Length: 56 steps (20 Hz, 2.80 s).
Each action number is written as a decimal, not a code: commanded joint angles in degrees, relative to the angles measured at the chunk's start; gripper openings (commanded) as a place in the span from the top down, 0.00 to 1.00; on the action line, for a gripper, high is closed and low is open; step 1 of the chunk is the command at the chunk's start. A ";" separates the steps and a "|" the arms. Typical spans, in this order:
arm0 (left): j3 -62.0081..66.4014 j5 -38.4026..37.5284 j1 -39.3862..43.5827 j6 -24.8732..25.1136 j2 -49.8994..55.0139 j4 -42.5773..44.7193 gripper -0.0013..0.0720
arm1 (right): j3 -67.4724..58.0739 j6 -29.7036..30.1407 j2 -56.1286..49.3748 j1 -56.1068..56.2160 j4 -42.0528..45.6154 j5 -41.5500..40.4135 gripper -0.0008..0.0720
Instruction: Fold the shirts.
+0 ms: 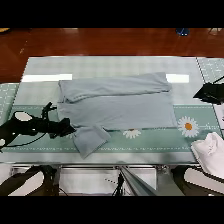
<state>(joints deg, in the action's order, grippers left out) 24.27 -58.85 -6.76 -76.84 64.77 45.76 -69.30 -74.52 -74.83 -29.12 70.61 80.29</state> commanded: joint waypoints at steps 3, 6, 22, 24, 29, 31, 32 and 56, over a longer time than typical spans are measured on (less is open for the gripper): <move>0.00 -2.75 0.35 1.81 -0.22 -0.35 0.96 | 9.40 0.52 0.48 -9.51 -2.62 1.60 0.30; 0.00 -2.95 0.37 1.84 -0.22 -0.35 0.96 | 15.93 2.62 0.46 -9.22 -3.61 -0.76 0.30; 0.09 -2.91 0.35 2.89 -0.22 -0.37 0.96 | 30.12 2.99 0.35 -0.11 -13.38 -15.08 0.30; 0.33 -2.67 0.35 2.91 -0.22 -0.37 0.96 | 30.10 -2.49 0.35 3.80 -10.27 -17.22 0.30; 2.29 -2.78 -0.11 3.76 -0.22 -0.37 0.96 | 30.05 -6.86 0.37 8.63 -6.10 -19.32 0.80; 5.20 -4.63 -1.18 4.44 -0.50 -0.37 0.96 | 28.52 -4.83 0.63 8.63 -8.35 -18.29 0.96; 7.50 -5.92 -2.01 5.33 -0.98 -0.42 0.96 | 26.64 -2.89 1.25 8.63 -10.08 -17.42 0.96; 47.82 2.75 -4.31 5.70 30.64 -14.12 0.95 | -3.02 -6.67 -20.52 20.79 -22.34 -47.93 0.96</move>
<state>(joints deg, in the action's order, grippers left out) 69.30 -56.23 -11.57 -71.13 90.91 32.38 -72.12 -81.10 -93.01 -8.43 48.60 34.22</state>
